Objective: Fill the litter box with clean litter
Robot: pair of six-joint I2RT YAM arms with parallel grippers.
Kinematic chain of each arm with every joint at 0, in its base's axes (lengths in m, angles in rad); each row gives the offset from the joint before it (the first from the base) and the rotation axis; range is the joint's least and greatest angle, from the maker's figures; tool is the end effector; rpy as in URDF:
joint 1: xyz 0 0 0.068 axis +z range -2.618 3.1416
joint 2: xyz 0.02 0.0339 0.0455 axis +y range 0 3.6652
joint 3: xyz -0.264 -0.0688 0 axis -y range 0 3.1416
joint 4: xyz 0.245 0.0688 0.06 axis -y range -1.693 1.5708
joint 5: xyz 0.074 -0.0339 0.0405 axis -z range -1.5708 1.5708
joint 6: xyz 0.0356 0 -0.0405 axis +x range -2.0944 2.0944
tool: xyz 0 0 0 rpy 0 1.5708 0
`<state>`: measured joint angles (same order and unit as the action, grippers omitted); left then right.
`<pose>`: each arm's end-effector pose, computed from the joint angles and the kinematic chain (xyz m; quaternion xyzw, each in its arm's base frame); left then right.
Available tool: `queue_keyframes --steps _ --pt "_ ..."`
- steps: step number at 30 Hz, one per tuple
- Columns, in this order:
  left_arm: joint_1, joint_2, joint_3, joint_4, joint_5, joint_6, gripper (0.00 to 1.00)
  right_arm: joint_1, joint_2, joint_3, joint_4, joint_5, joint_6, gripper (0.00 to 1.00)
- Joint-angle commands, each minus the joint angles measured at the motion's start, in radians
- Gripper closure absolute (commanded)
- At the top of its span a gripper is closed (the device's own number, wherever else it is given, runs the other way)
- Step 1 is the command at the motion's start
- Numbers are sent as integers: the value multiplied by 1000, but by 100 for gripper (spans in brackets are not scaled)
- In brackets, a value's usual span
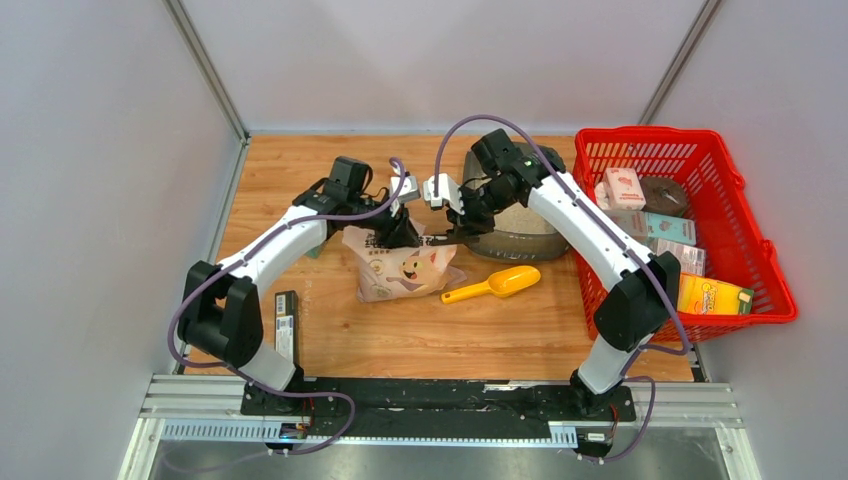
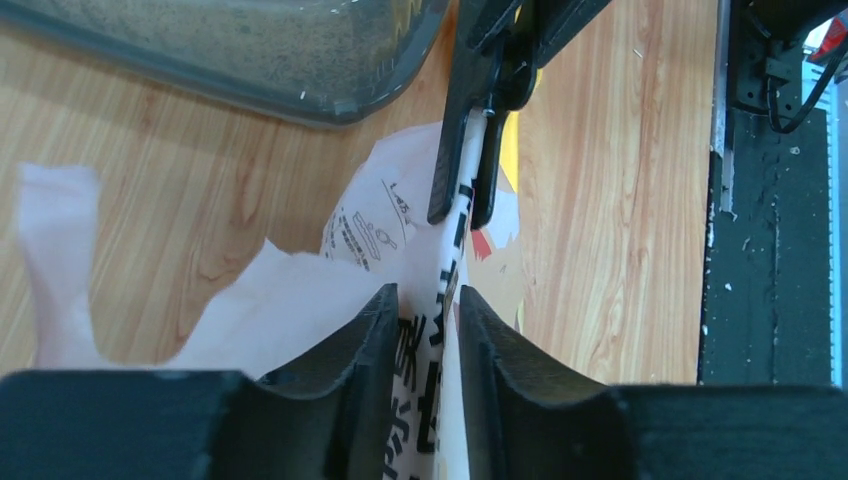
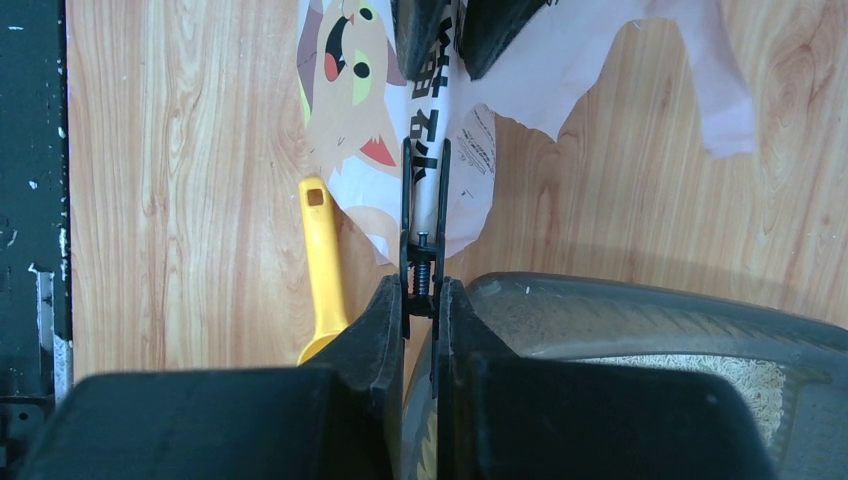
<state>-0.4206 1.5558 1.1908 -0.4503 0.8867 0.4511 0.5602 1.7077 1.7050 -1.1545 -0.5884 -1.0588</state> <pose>0.2922 -0.1609 0.2758 0.4979 0.6943 -0.3936 0.3392 0.2799 0.1989 0.3395 -0.7192 0.6031 0.2265 0.2604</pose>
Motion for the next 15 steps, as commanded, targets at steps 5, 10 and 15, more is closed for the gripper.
queue_keyframes --steps 5,10,15 --pt "85 -171 -89 -69 29 38 55 21 9 38 -2 24 46 100" --pt "94 -189 -125 -117 44 101 56 40 16 45 9 25 63 100" --pt "94 -169 -134 -103 75 97 79 56 27 64 22 32 86 100"
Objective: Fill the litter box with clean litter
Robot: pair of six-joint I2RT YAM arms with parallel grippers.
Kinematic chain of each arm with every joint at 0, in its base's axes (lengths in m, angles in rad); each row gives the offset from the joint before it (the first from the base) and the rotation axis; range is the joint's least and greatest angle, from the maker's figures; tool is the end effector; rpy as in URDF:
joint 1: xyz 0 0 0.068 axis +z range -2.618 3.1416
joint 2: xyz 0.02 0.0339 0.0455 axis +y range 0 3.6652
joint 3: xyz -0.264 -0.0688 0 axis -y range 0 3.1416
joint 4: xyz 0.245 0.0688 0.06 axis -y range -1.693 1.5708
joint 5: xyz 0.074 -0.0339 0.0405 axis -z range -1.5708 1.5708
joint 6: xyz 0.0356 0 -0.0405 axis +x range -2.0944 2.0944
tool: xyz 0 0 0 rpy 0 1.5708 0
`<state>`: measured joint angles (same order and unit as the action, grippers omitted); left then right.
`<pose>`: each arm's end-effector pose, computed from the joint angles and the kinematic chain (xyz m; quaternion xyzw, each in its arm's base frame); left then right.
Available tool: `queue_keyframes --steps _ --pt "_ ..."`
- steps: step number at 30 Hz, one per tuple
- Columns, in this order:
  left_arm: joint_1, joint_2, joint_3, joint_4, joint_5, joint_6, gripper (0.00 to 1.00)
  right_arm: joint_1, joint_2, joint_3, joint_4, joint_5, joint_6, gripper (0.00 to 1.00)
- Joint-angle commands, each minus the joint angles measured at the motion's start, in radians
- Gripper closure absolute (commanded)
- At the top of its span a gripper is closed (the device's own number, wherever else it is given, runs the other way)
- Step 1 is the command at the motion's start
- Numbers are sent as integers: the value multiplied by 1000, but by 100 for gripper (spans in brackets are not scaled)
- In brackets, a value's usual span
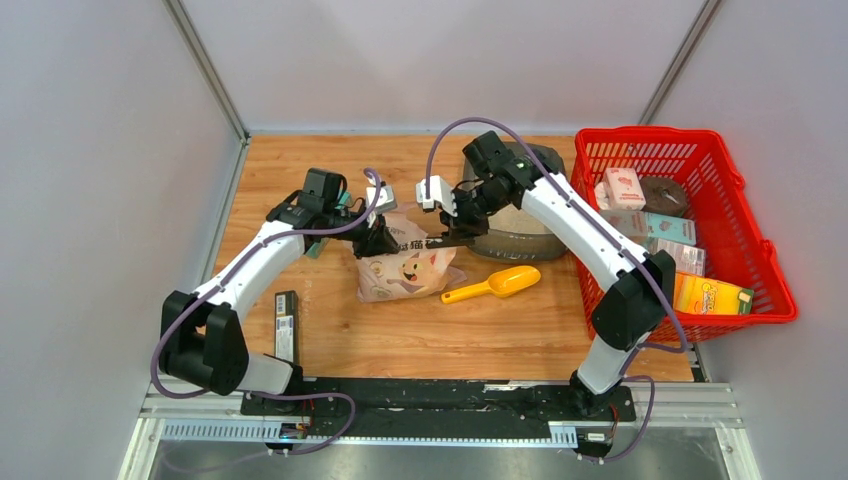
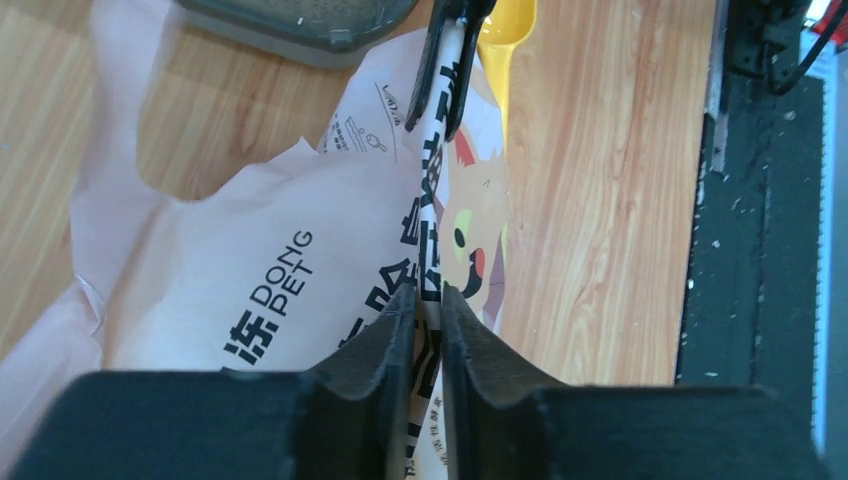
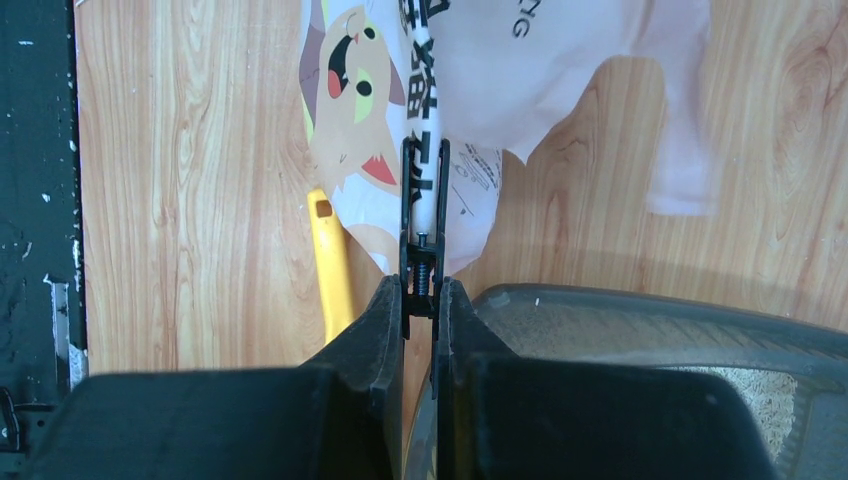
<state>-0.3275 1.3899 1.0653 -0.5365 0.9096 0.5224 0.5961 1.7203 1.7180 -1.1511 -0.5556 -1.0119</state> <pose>0.2621 -0.1187 0.2792 0.4863 0.7045 -0.3796 0.3507 0.2764 0.2102 0.3387 -0.7169 0.6118 0.2214 0.2503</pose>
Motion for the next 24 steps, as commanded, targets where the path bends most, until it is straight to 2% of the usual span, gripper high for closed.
queue_keyframes --steps 1,4,8,11,15,18,24 --pt "1 -3 -7 -10 55 18 82 22 19 57 22 -1 45 100" --pt "1 -3 -4 32 61 -7 90 28 25 74 27 2 58 100" --pt "1 1 2 69 69 -39 92 51 45 95 27 6 56 100" --pt "1 0 2 78 68 -51 85 74 59 115 16 13 50 100" --pt "1 -18 -4 69 35 -50 66 91 88 138 8 17 52 100" --pt "5 -43 -13 47 15 -38 59 96 97 141 8 16 61 100" --pt "31 -98 -44 3 -1 -18 55 100 104 121 37 -15 108 100"
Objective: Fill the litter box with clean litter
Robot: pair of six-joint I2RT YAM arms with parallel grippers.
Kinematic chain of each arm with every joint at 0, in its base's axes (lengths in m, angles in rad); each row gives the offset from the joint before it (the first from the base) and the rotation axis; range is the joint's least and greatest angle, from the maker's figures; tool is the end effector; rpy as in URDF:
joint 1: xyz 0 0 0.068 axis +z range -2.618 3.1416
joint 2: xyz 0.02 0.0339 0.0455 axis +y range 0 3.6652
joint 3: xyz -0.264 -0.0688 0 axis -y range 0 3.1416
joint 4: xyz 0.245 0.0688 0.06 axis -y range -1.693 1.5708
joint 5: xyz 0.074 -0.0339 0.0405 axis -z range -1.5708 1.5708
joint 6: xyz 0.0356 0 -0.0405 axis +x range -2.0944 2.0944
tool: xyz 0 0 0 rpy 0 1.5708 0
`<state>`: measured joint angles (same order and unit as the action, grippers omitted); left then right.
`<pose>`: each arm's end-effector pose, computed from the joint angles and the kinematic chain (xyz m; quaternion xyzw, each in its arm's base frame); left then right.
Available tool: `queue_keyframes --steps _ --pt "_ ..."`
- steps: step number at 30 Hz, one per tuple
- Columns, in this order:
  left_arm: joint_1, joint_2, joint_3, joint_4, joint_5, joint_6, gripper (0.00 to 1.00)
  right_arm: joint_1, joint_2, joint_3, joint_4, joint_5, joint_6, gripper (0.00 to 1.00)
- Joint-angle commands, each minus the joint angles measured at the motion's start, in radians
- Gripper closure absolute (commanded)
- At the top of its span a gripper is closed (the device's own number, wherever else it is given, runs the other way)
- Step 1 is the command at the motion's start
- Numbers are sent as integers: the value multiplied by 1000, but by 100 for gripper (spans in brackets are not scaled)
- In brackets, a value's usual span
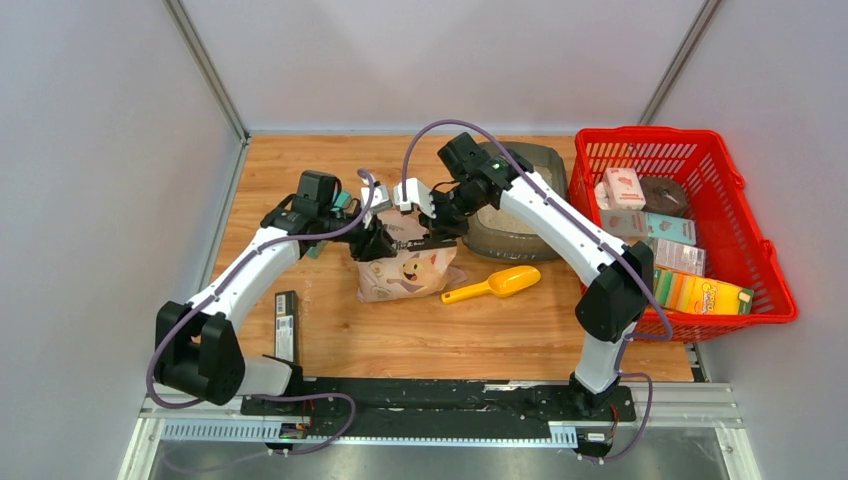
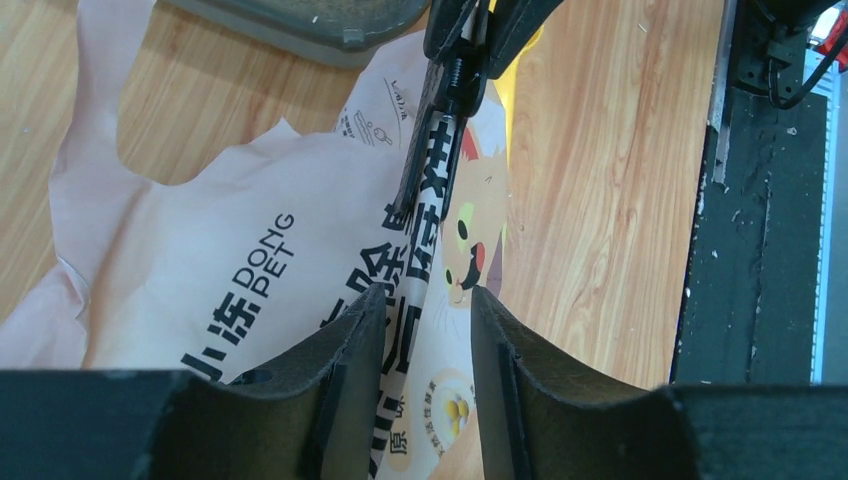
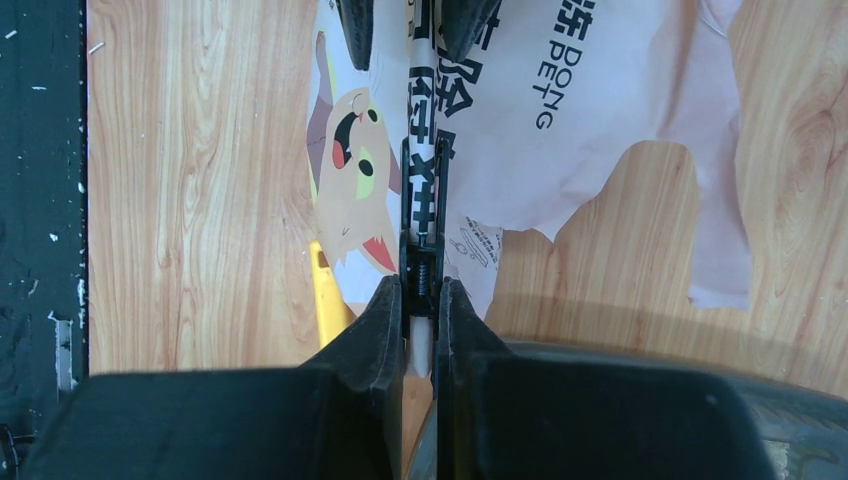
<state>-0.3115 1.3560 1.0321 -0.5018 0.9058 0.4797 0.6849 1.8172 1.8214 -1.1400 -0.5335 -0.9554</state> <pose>0.2581 -0.1125 0.2798 0.4697 0.7114 -0.3786 0.3604 0.2776 0.2501 0.3356 -0.7276 0.6009 0.2270 0.2410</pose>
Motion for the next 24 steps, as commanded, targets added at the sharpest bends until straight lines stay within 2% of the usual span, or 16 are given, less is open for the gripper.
queue_keyframes --steps 1,8,21,24 --pt "20 -70 -15 -43 -1 28 55 13 8 16 32 -40 55 100" --pt "57 -115 -30 -84 -15 51 55 25 14 4 75 -68 87 100" --pt "61 -147 -46 -113 -31 57 55 34 2 -65 82 -46 92 100" --pt "61 -152 -41 -119 -35 56 54 34 -4 -77 89 -34 93 97"
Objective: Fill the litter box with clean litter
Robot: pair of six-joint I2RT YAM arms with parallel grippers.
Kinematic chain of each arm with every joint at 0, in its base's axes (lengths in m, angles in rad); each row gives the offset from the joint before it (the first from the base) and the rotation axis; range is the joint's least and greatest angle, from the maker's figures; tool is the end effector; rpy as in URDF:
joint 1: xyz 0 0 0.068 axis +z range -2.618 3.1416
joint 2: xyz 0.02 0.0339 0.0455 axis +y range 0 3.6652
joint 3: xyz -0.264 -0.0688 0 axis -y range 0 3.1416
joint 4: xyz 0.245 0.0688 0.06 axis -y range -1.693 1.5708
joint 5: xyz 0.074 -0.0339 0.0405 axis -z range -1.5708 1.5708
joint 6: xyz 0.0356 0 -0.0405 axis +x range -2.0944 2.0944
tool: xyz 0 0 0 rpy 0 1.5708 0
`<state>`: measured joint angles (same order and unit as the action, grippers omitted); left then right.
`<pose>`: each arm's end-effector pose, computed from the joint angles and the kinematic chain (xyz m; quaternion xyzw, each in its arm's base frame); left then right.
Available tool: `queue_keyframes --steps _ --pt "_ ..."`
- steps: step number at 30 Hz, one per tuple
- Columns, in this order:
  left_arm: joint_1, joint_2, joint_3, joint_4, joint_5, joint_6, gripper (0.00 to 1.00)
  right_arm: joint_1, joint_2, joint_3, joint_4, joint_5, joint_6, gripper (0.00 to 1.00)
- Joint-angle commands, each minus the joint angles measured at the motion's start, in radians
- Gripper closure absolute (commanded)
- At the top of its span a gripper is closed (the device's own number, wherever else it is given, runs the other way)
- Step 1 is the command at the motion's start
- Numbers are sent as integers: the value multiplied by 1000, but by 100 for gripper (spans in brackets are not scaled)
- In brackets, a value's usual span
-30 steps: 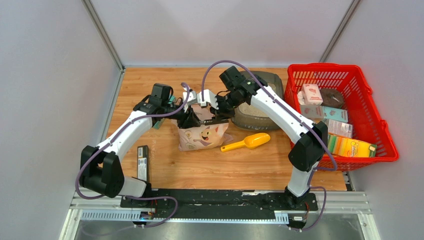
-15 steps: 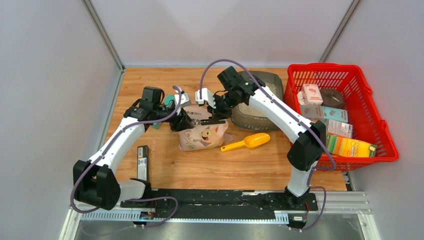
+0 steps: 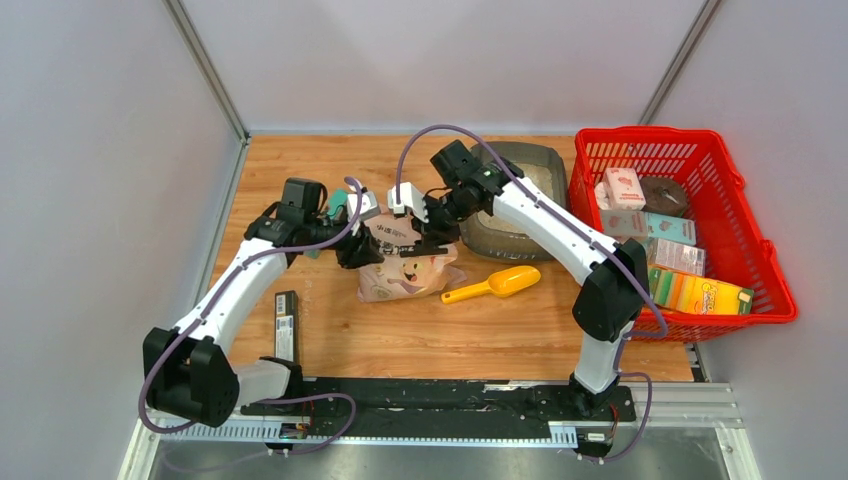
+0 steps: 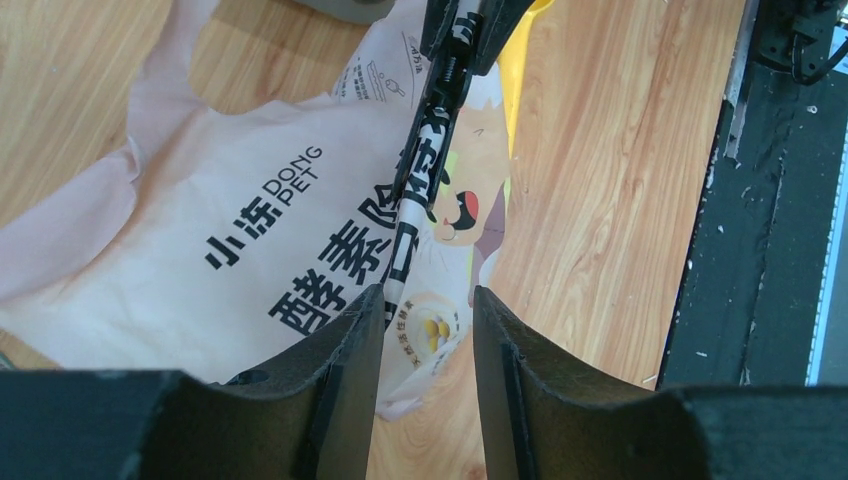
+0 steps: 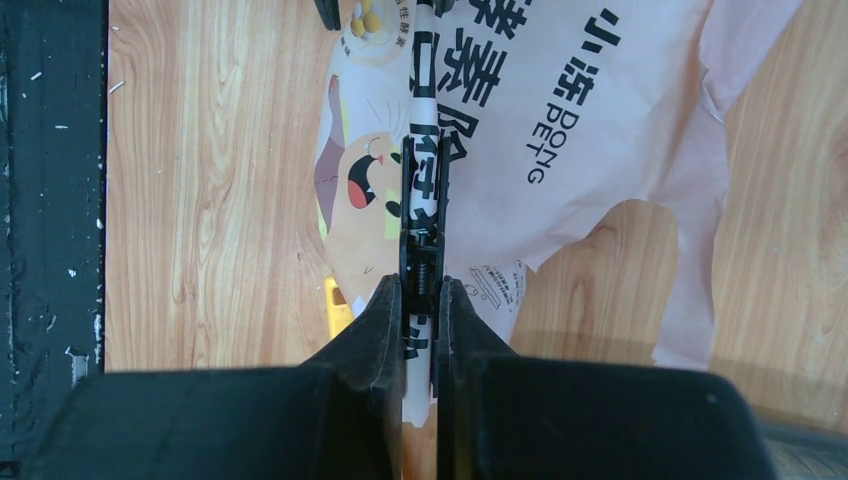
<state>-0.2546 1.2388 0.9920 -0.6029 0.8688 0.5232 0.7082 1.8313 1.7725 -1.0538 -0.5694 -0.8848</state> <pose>0.2353 -0.0893 0.2886 0.4592 0.7291 -0.3474 0.3699 0.2777 0.2631 0.3208 -0.7128 0.6079 0.2532 0.2412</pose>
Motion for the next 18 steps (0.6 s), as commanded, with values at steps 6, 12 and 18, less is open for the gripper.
queue_keyframes --steps 6,12,18 --pt "5 -47 22 -29 -23 3 51 13 -38 -28 20 23 41 75" --pt "5 -73 48 -47 -68 -14 47 13 -93 -18 46 71 82 53" --pt "6 -111 77 -89 -168 -26 43 11 -150 -38 87 126 147 44"
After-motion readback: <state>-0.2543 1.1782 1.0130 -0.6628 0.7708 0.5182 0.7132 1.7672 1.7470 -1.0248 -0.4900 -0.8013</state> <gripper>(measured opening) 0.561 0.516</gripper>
